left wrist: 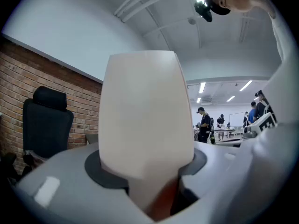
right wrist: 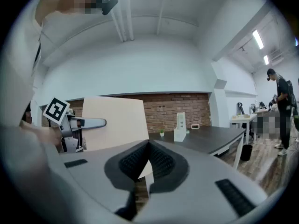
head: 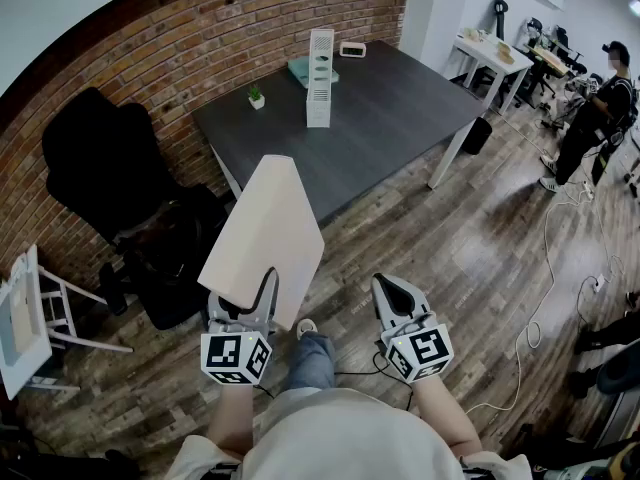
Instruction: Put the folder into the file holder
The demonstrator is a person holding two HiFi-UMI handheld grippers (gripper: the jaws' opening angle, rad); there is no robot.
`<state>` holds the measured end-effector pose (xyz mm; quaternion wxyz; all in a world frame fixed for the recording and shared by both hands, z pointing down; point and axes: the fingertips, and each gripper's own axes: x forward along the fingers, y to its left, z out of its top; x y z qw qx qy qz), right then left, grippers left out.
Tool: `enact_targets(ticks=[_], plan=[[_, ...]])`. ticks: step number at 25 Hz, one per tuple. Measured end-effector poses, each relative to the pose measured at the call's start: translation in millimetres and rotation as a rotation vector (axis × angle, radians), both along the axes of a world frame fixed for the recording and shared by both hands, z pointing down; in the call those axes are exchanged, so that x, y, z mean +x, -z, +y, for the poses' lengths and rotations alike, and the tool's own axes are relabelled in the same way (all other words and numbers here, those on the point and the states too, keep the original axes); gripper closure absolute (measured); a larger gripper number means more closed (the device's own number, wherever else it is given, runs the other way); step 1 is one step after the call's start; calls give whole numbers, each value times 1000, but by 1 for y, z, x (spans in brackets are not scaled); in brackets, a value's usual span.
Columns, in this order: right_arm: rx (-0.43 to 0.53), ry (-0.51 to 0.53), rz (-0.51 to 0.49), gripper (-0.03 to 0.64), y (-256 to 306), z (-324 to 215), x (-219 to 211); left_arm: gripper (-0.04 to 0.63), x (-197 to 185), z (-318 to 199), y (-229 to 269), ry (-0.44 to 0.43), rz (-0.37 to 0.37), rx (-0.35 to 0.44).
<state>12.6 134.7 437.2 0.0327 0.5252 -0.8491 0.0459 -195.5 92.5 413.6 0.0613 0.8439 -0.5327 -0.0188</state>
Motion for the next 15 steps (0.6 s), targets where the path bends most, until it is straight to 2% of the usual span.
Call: enact_targets(ticks=[4,7,11,15], plan=[[-21,-37,-8,615,-16,101,8,325,15,91,-7,-34,18,-20],[-24,-60,-10,615,-14,155,13,325,20,147,-5,-49,38,-28],[-19,-70,-8,615,-9,203,13,325,11,198,3,-41,10,-15],[-9,-75,-16,615,-4,224,10,325,-1,223,13,-20,-3,11]])
